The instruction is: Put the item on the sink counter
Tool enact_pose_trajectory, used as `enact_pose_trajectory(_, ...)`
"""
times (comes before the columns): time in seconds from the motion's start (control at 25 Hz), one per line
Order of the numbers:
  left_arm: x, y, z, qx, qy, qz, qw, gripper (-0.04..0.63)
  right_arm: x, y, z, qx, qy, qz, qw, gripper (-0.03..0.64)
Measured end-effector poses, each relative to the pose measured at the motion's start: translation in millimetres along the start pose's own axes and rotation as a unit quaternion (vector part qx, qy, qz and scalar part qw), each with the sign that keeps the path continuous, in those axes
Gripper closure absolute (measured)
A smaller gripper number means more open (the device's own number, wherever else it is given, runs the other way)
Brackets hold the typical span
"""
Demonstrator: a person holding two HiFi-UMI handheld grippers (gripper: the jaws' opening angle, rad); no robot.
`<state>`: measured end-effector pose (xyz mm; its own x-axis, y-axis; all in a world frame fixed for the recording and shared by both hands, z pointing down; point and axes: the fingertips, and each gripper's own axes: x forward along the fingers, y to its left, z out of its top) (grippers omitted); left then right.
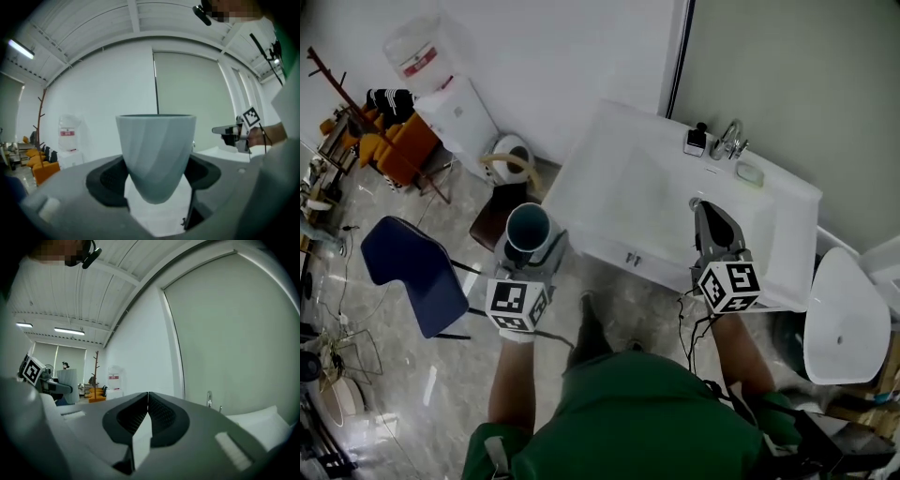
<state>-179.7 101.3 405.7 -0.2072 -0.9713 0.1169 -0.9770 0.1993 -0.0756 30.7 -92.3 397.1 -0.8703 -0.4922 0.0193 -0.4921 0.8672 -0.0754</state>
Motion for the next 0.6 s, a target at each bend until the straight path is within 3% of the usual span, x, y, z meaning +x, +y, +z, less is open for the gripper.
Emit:
enact_pose_trajectory(0.32, 109, 51, 18, 0.005, -0.007, -0.086, 0.9962, 0.239, 58, -32, 25, -0.007, -0.004, -0.096, 0.995, 0.615)
enact_pose_trajectory(0.6, 188, 86, 18, 0.0, -0.01, -0.169, 0.9855, 0.239, 97, -44, 23, -0.009, 0.014, -0.179, 0.984, 0.615)
